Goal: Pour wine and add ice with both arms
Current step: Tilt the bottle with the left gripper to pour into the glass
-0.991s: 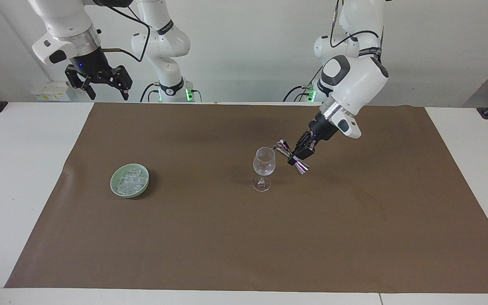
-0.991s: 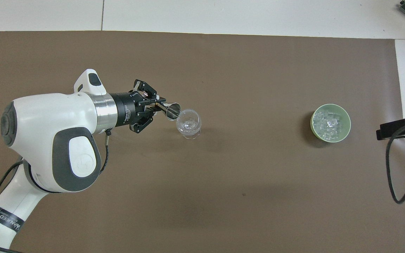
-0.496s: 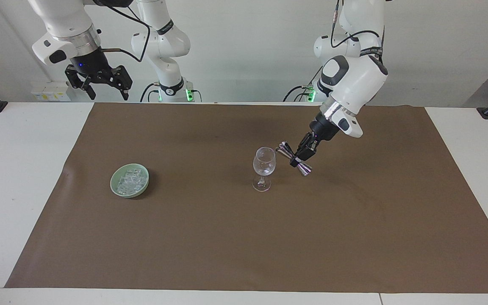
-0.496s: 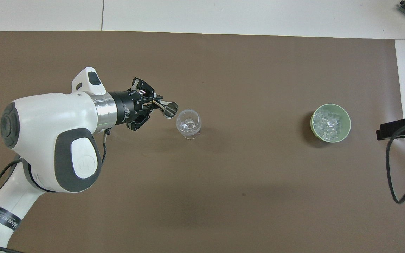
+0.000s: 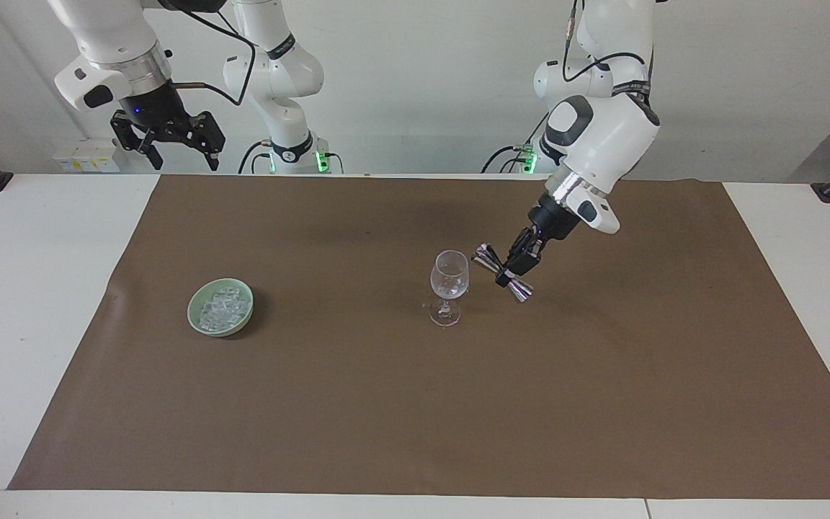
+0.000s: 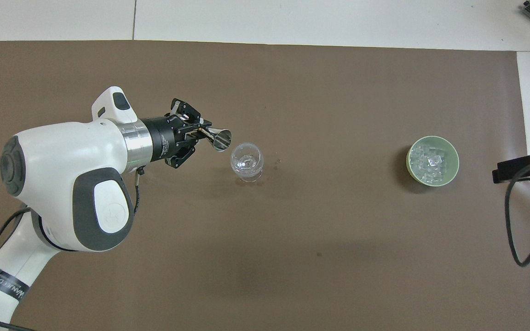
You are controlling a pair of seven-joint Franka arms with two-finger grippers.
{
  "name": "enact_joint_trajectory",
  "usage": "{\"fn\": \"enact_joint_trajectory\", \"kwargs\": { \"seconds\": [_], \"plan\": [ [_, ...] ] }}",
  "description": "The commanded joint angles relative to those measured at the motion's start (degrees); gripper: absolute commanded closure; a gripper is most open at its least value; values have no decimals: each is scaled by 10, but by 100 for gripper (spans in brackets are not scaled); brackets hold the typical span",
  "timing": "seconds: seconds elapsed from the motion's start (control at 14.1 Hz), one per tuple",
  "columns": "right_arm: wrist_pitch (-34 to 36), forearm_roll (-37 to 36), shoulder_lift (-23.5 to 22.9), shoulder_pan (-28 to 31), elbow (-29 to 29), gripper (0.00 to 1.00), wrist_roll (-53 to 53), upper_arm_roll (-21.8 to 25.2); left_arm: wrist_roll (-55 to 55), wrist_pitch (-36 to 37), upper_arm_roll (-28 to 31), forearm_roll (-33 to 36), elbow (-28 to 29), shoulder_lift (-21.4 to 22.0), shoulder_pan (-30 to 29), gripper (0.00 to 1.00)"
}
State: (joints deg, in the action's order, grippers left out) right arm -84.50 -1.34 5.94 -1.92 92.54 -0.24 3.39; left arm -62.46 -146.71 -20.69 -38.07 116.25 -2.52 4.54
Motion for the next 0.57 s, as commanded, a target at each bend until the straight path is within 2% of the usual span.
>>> {"fn": "enact_joint_trajectory", "kwargs": {
  "seconds": [0.0,0.5],
  "plan": [
    [9,4,5,3,0,0,-14,-1,-9,-29,8,12,6,1,20,100],
    [9,4,5,3,0,0,-15,-1,-8,-40,7,12,9,1,26,100]
  ]
}}
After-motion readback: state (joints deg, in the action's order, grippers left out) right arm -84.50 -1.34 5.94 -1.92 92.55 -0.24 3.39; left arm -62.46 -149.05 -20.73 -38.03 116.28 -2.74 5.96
